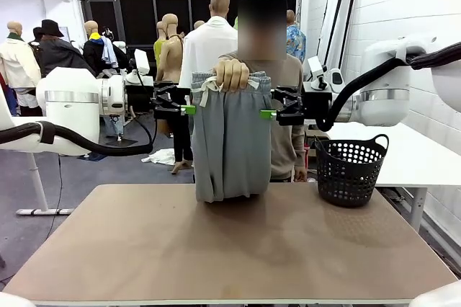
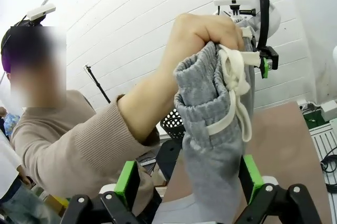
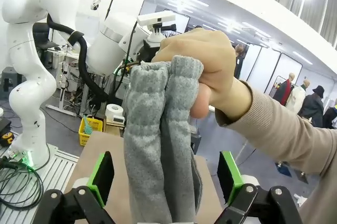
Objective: Fold the training pants.
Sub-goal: Grab both ends of the Training pants handed by a person.
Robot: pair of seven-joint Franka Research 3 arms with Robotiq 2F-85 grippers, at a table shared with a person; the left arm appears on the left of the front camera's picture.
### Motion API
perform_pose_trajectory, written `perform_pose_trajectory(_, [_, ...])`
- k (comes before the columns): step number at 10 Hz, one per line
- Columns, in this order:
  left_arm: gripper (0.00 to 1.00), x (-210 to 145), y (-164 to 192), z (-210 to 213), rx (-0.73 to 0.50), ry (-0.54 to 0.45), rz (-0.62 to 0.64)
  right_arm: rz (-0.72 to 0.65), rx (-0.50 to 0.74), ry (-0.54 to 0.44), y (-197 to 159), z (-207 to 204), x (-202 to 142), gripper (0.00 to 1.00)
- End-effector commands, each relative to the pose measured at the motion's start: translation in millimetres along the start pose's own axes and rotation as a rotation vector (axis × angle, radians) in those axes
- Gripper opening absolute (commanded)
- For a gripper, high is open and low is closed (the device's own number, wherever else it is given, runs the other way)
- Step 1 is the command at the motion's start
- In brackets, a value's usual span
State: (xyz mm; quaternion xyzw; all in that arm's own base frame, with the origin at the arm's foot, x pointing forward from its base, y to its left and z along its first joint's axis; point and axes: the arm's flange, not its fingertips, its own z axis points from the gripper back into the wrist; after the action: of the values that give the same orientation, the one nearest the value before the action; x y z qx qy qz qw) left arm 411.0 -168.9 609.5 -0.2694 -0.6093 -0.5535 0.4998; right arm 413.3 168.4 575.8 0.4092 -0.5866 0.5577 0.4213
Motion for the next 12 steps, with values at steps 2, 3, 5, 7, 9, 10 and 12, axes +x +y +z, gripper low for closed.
perform_pose_trajectory(2, [1.00,-6.3,9.1,-14.4,0.010,-0.015,0.014,0.011,-0.014,-0.023,-4.3,-8.4,-3.0,1.00])
perform_pose_trajectory(3, [1.00,-8.4,11.5,-18.4,-0.014,-0.034,0.021,0.017,-0.025,-0.022,-6.6,-10.5,-4.3,1.00])
perform_pose_trajectory(5, [1.00,-7.7,10.3,-26.8,-0.062,-0.065,0.040,0.017,-0.062,-0.013,-13.1,-15.3,-8.3,1.00])
perform_pose_trajectory(7, [1.00,-7.0,8.6,-32.1,-0.098,-0.091,0.060,0.017,-0.088,-0.001,-18.0,-22.0,-11.7,1.00])
perform_pose_trajectory(9, [1.00,-6.2,7.1,-33.8,-0.126,-0.111,0.068,0.006,-0.090,0.009,-21.2,-26.7,-13.6,1.00])
perform_pose_trajectory(10, [1.00,-5.9,5.6,-36.0,-0.147,-0.136,0.070,-0.001,-0.085,0.016,-22.7,-26.7,-14.5,1.00])
perform_pose_trajectory(12, [0.80,-2.5,-1.9,-45.5,-0.204,-0.163,0.088,-0.022,-0.065,0.023,-25.9,-25.7,-15.0,1.00])
